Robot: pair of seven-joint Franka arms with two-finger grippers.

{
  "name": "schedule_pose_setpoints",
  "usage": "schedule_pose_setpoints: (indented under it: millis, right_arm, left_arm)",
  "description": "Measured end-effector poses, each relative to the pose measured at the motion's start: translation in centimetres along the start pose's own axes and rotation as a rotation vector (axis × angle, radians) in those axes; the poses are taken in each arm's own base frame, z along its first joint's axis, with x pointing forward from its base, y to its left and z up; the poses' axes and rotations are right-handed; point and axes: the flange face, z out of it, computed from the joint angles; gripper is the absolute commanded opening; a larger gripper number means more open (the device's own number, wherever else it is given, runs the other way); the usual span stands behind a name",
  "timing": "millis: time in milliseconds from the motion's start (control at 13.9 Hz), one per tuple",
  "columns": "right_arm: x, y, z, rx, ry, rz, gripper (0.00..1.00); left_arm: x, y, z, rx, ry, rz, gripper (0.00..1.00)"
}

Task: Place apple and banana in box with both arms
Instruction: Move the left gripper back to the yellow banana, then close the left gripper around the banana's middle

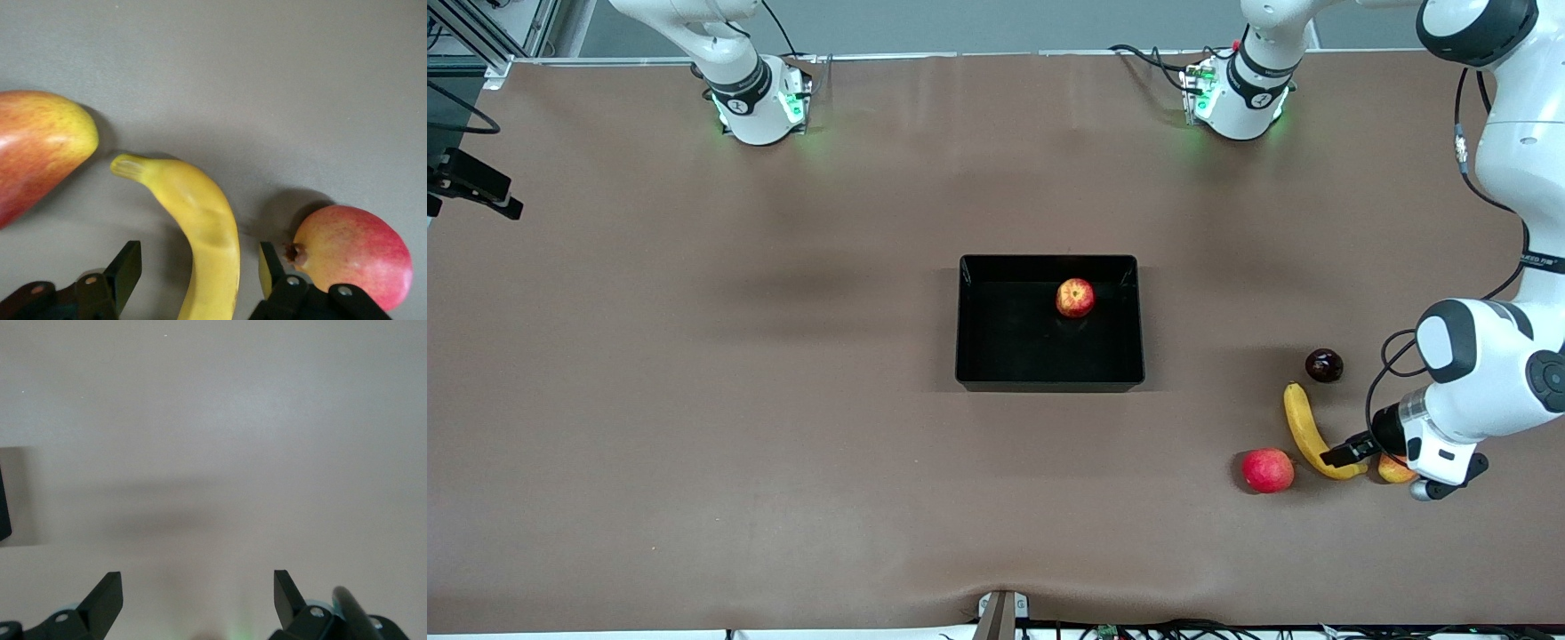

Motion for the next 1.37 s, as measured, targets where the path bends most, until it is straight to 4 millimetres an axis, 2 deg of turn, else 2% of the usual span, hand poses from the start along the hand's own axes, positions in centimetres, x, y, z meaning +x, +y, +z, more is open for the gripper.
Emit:
schedule_pose_setpoints:
  millis: [432,791,863,1151,1367]
  right_arm:
    - [0.0,0.3,0.0,0.0,-0.001,0.005,1.0]
    - [0.0,0.5,0.0,0.001,-0.003,0.008,1.0]
    - [-0.1,0.6,0.0,0.001,-0.003,0.011,1.0]
    - [-0.1,1.1,0.0,0.001,-0.003,0.021,1.0]
    - [-0.1,1.1,0.0,0.002,-0.003,0.021,1.0]
  left_arm:
    - [-0.3,0.0,2.5,-0.023,-0.005,-0.005,0.63]
    - [-0.3,0.0,2.7,-0.024,-0.006,-0.002,0.27]
    - [-0.2,-0.1,2.7,-0.023,-0.004,-0.003,0.25]
    - [-0.1,-0.3,2.6,-0.023,-0.002,-0.006,0.05]
    - [0.0,-0.3,2.4,-0.024,0.002,-0.007,0.0]
